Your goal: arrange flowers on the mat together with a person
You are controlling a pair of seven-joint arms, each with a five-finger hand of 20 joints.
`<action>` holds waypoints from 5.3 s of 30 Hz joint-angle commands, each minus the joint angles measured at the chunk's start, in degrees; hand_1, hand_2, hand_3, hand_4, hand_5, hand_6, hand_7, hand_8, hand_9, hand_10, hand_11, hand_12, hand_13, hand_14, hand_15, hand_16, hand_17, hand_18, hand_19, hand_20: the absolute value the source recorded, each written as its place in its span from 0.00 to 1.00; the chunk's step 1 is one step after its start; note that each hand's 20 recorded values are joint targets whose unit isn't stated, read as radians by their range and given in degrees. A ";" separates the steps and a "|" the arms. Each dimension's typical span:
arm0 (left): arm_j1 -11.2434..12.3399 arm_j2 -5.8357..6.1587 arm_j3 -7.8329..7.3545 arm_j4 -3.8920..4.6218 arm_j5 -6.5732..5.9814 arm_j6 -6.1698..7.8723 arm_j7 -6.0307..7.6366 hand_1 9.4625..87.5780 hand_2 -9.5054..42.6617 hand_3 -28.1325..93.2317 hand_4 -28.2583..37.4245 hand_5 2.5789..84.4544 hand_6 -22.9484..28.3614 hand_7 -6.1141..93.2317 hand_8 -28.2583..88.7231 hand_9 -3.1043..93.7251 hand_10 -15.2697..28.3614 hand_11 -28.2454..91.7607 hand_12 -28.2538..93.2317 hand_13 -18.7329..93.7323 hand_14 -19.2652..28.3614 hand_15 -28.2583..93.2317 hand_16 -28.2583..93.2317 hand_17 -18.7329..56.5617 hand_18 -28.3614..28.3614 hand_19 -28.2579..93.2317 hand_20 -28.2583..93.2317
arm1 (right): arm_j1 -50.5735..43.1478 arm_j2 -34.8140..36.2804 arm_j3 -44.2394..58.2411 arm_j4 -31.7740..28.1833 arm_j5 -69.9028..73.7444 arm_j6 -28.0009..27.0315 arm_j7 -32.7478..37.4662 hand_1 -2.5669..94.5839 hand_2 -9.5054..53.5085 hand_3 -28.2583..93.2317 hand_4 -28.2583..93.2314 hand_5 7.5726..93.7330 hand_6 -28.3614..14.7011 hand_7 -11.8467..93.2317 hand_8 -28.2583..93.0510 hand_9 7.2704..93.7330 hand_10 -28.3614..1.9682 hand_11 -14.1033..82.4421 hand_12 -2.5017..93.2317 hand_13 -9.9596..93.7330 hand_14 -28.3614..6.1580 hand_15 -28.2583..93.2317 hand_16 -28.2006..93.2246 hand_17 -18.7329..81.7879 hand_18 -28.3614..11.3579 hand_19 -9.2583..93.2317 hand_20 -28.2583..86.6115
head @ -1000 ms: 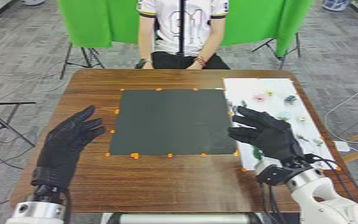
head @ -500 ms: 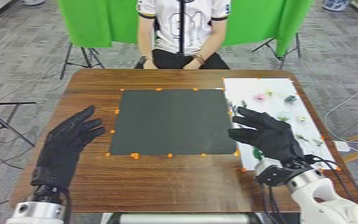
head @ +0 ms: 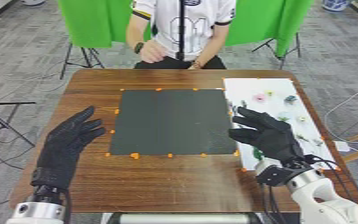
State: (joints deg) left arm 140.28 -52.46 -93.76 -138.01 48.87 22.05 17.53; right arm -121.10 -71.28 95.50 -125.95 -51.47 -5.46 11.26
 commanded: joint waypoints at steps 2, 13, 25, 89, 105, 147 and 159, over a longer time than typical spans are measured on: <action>0.55 -0.64 -0.18 0.11 -0.12 0.31 -0.97 0.15 0.28 0.88 0.00 0.44 0.61 0.20 0.15 0.41 0.80 0.45 0.31 0.38 0.97 0.67 0.15 0.13 0.88 0.64 0.32 | -0.39 -0.34 -0.03 -0.49 0.09 0.61 -0.56 0.22 0.33 0.90 0.03 0.48 0.57 0.23 0.14 0.43 0.39 0.26 0.15 0.45 0.18 0.54 0.30 0.27 0.12 0.65 0.34; 0.40 -0.16 0.21 0.21 -0.38 0.58 -0.48 0.15 0.28 0.88 0.00 0.44 0.61 0.20 0.15 0.41 0.81 0.45 0.31 0.38 0.97 0.67 0.15 0.13 0.88 0.64 0.32 | -0.59 -0.26 0.08 -0.48 0.17 0.89 -0.38 0.22 0.33 0.90 0.03 0.48 0.57 0.23 0.14 0.43 0.39 0.26 0.15 0.45 0.18 0.54 0.30 0.27 0.12 0.65 0.34; 0.34 -0.14 0.29 0.18 -0.30 0.48 -0.47 0.15 0.28 0.88 0.00 0.44 0.61 0.21 0.16 0.41 0.81 0.45 0.31 0.38 0.97 0.67 0.15 0.13 0.88 0.64 0.32 | -0.37 -0.12 -0.17 -0.48 0.27 1.15 -0.15 0.22 0.33 0.90 0.03 0.48 0.57 0.23 0.14 0.43 0.39 0.26 0.15 0.45 0.18 0.54 0.30 0.27 0.12 0.65 0.34; 0.41 0.50 0.48 0.22 -0.71 1.10 0.35 0.15 0.29 0.88 0.00 0.46 0.63 0.21 0.16 0.42 0.82 0.47 0.32 0.38 0.97 0.67 0.15 0.13 0.88 0.64 0.32 | -0.52 1.84 -0.23 -3.12 -4.20 5.50 -0.42 0.22 0.35 0.90 0.03 0.49 0.57 0.24 0.14 0.47 0.35 0.29 0.15 0.48 0.19 0.59 0.30 0.29 0.12 0.68 0.35; 1.09 1.10 -0.04 -0.06 -0.71 1.51 0.86 0.15 0.29 0.88 0.00 0.46 0.64 0.21 0.16 0.42 0.82 0.47 0.32 0.38 0.97 0.67 0.15 0.13 0.88 0.64 0.32 | 2.59 15.25 -6.27 -10.31 -53.65 26.82 28.07 0.32 0.24 0.83 0.05 0.50 0.53 0.25 0.14 0.51 0.30 0.33 0.15 0.60 0.25 0.68 0.27 0.40 0.03 0.84 0.25; 1.65 1.10 -0.04 -0.33 -0.82 2.03 1.59 0.15 0.29 0.88 0.00 0.47 0.64 0.22 0.16 0.42 0.82 0.47 0.32 0.39 0.97 0.67 0.15 0.13 0.88 0.64 0.32 | 11.60 20.37 -12.31 5.71 -83.42 -0.58 54.84 0.44 0.07 0.80 0.06 0.55 0.47 0.21 0.15 0.54 0.21 0.31 0.16 0.69 0.29 0.71 0.28 0.51 0.01 0.98 0.07; 1.14 1.18 0.22 -0.13 -0.75 1.95 1.45 0.15 0.29 0.88 0.00 0.47 0.64 0.22 0.16 0.42 0.82 0.47 0.32 0.39 0.97 0.67 0.15 0.13 0.88 0.64 0.32 | 14.51 20.26 -13.21 9.15 -79.83 -4.28 54.04 0.47 0.05 0.79 0.06 0.57 0.48 0.21 0.15 0.58 0.23 0.35 0.18 0.69 0.33 0.75 0.30 0.52 0.05 0.99 0.05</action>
State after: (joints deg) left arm 140.95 -51.38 -93.90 -138.16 48.34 23.35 18.75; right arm -107.48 -50.91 81.71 -117.86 -133.83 -7.22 65.88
